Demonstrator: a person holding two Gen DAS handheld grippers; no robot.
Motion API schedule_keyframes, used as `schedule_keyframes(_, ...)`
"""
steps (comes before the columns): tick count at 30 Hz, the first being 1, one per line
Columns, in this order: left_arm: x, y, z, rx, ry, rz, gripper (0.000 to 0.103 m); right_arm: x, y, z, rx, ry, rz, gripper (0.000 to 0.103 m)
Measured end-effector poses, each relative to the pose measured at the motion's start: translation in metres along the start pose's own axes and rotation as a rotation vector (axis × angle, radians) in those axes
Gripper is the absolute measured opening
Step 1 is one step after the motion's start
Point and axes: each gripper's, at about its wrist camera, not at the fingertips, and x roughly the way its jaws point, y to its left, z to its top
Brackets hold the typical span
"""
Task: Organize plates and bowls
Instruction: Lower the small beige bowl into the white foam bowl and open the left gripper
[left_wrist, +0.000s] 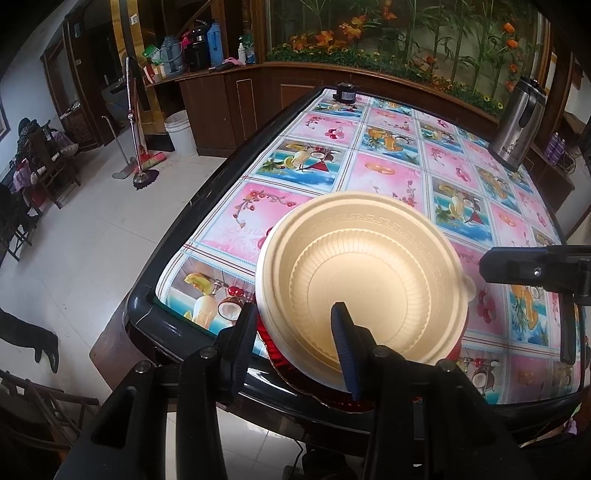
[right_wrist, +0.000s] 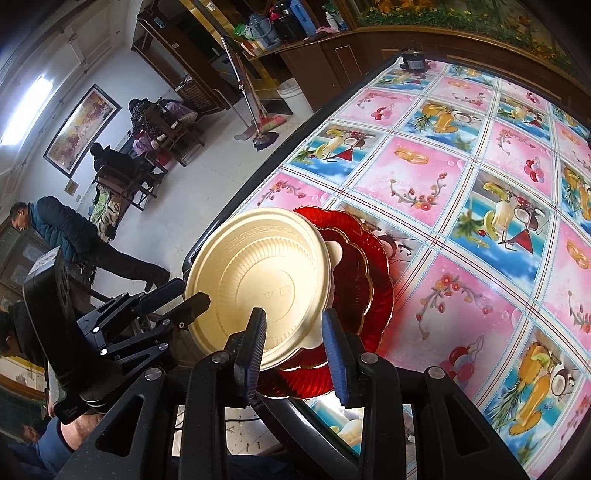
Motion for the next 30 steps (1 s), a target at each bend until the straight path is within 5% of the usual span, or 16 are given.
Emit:
schedule_keyframes(21, 0.037, -0.038, -0.008, 0.097, 0.013, 0.066, 0.045, -0.005, -0.005, 0.0, 0.017, -0.009, -0.022, 0.035)
schedule_keyframes(25, 0.029, -0.04, -0.005, 0.097, -0.027, 0.068, 0.061, -0.005, -0.008, 0.001, 0.025, -0.014, -0.023, 0.036)
schedule_keyframes(30, 0.022, -0.039, -0.003, 0.096, -0.05, 0.072, 0.064, -0.003, -0.008, 0.001, 0.026, -0.014, -0.018, 0.039)
